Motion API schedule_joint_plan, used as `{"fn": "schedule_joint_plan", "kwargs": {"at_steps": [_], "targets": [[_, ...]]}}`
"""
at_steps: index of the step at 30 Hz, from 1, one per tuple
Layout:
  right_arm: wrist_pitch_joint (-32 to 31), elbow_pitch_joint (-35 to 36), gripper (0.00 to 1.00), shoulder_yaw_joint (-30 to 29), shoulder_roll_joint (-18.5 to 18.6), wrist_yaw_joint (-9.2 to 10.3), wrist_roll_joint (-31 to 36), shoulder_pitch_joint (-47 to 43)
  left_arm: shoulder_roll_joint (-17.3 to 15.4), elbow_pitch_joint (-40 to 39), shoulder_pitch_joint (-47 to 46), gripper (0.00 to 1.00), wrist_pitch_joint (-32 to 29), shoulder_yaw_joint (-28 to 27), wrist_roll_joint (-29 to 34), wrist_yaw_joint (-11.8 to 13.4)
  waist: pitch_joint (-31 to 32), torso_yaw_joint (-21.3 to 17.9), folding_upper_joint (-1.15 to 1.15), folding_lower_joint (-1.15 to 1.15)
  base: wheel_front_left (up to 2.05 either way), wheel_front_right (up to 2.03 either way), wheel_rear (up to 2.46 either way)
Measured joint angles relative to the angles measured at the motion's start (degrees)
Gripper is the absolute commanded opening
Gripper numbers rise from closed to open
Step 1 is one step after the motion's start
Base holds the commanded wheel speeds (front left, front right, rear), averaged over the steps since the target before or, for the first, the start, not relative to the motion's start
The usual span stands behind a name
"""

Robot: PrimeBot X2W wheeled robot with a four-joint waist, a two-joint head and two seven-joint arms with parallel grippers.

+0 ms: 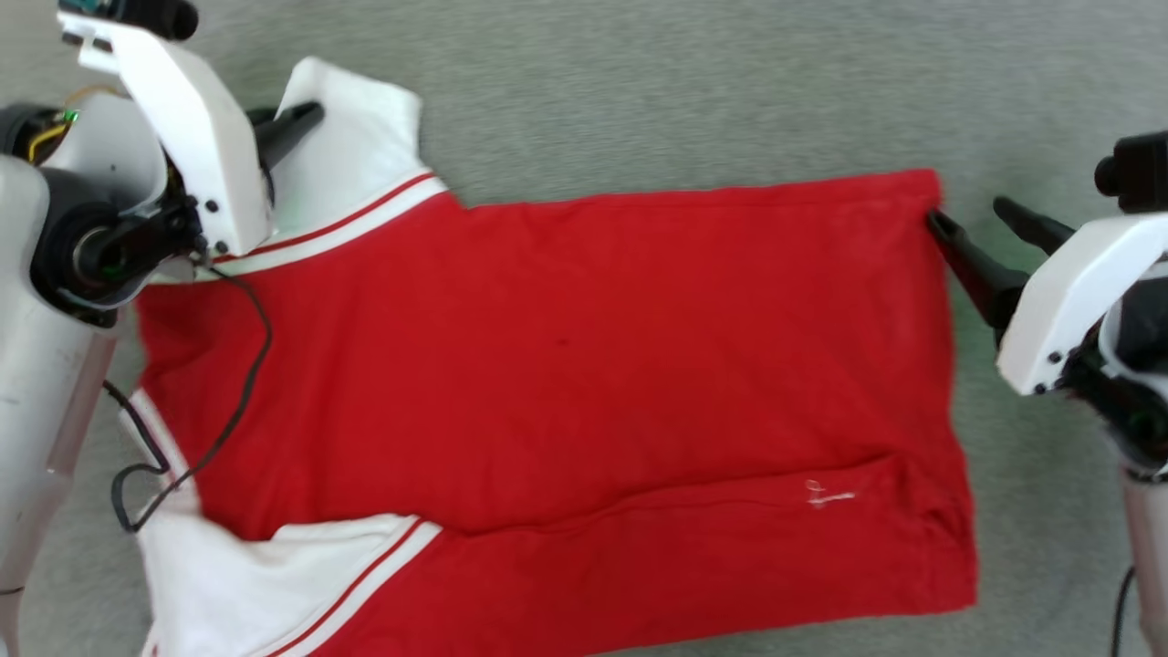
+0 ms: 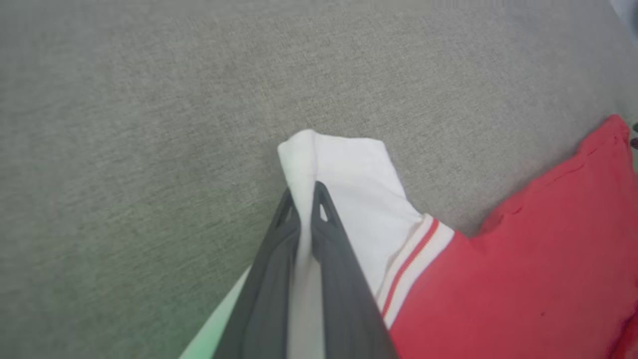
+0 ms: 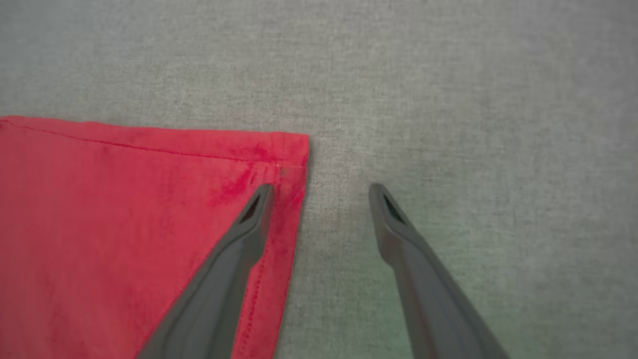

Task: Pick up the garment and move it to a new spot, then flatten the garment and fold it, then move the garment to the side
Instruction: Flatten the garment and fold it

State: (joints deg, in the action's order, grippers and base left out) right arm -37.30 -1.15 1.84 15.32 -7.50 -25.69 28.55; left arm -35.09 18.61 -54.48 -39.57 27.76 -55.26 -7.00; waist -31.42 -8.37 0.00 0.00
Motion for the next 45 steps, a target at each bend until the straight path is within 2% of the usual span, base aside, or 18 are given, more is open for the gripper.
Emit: {"fn": "schedule_joint_plan", "kwargs": {"at_steps": [4,10,12,13,22,33,40,41,44,45], "targets": [[-7.2,-2.2,1.0,-1.2,0.7,0.0,-0.7,2.8,0.1,-3.5,-1.0,0.0,1.7,1.0,0.1,-0.2,-0.8,2.7,0.0,0.0,0.0,0.0,0.0],[-13.3,-4.1,1.0,-0.9,1.7,0.01,-0.7,6.5,-0.1,-6.8,-1.1,0.0,4.1,2.4,0.1,-0.4,-2.8,5.5,0.0,0.0,0.0,0.0,0.0],[-15.4,-4.7,0.25,-0.9,2.1,0.03,-0.7,7.3,-0.4,-7.3,-0.9,0.0,5.0,2.7,0.0,-0.4,-3.2,6.1,0.0,-0.01,0.0,0.0,0.0],[-16.2,-4.9,0.0,-0.9,2.2,0.11,-0.9,7.7,-0.5,-7.4,-0.7,0.0,5.4,2.9,-0.1,-0.4,-3.3,6.4,0.0,-0.01,0.0,0.0,0.0],[-16.6,-4.0,0.0,-0.3,3.0,0.08,0.4,6.8,-1.4,-8.2,2.7,0.0,11.1,3.4,-1.4,-0.4,-0.4,7.8,0.0,0.0,0.0,0.0,0.0],[-12.5,3.7,0.0,-3.5,3.2,0.0,1.6,-4.7,-2.0,-11.4,14.9,0.0,19.4,2.4,-4.1,0.1,9.5,9.9,0.0,0.0,0.0,0.0,0.0],[-10.2,5.3,0.0,-6.0,0.5,0.0,0.9,-16.5,-2.8,-15.0,29.3,0.0,23.7,2.5,-6.1,3.4,17.4,10.9,0.0,-0.01,0.0,0.0,0.0],[-8.2,4.7,0.0,-7.3,-0.8,0.0,0.2,-21.0,-2.4,-16.0,35.7,0.0,25.4,3.0,-7.2,5.0,20.2,11.1,0.0,-0.01,0.0,0.0,0.0],[-5.4,3.3,0.0,-8.6,-2.0,0.0,-0.1,-24.8,-1.4,-16.1,41.3,0.0,26.2,4.3,-8.5,5.6,22.2,11.2,0.0,-0.01,0.0,0.0,0.0],[-4.4,2.7,0.0,-8.8,-2.3,0.0,-0.2,-25.9,-0.9,-15.8,42.6,0.07,26.2,4.7,-9.0,5.7,22.6,11.3,0.0,-0.01,0.0,0.0,0.0]]}}
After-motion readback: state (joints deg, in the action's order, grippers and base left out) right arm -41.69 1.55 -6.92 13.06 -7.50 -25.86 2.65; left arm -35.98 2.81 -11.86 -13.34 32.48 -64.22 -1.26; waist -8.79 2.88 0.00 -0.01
